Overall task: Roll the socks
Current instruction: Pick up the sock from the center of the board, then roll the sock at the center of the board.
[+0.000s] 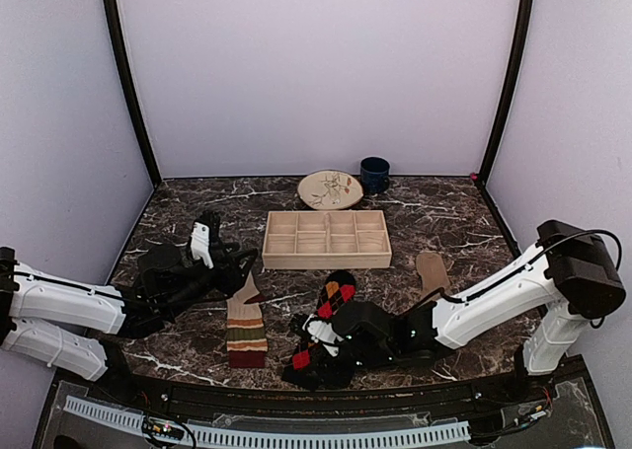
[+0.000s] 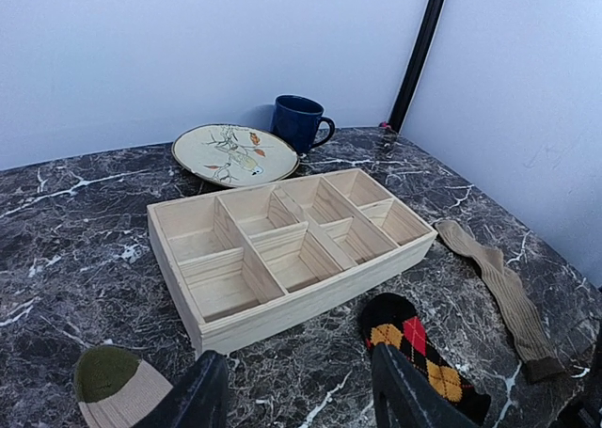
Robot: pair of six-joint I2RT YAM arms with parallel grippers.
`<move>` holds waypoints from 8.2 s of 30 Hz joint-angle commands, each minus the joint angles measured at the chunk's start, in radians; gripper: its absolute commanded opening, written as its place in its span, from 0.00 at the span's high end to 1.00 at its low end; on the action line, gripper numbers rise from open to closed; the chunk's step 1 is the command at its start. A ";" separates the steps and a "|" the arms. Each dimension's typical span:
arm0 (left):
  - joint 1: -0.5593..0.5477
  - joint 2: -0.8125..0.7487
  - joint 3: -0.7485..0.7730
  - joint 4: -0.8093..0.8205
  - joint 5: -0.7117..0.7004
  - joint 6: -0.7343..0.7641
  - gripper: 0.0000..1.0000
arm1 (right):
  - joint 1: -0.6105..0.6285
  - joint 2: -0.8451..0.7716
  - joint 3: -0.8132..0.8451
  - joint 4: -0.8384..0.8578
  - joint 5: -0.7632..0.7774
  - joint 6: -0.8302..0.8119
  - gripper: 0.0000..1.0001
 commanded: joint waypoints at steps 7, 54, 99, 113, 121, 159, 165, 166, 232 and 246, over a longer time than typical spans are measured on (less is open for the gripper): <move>-0.014 -0.043 -0.015 -0.166 -0.146 0.070 0.45 | 0.126 0.118 0.141 -0.179 0.160 -0.015 0.46; -0.036 -0.008 -0.042 -0.075 -0.093 0.124 0.45 | 0.008 0.020 0.076 -0.083 0.025 0.067 1.00; -0.424 0.299 -0.072 0.093 -0.067 0.370 0.50 | -0.284 0.169 0.022 0.223 -0.479 0.335 1.00; -0.433 0.431 0.033 -0.003 -0.169 0.348 0.53 | -0.295 0.168 0.003 0.226 -0.476 0.339 0.94; -0.433 0.466 0.065 -0.040 -0.232 0.314 0.54 | -0.294 0.174 -0.002 0.220 -0.460 0.334 0.90; -0.439 0.491 0.080 -0.202 -0.301 0.216 0.76 | -0.279 0.138 0.090 -0.017 -0.296 0.230 0.77; -0.439 0.521 0.102 -0.240 -0.329 0.194 0.79 | -0.279 0.146 0.105 -0.026 -0.318 0.231 0.82; -0.438 0.520 0.101 -0.243 -0.337 0.187 0.80 | -0.279 0.146 0.106 -0.026 -0.321 0.234 0.83; -0.232 0.665 0.195 -0.343 0.320 -0.005 1.00 | -0.262 0.167 0.160 -0.116 -0.315 0.191 0.80; -0.226 0.676 0.170 -0.345 0.289 -0.043 1.00 | -0.252 0.077 0.155 -0.254 -0.060 0.100 0.52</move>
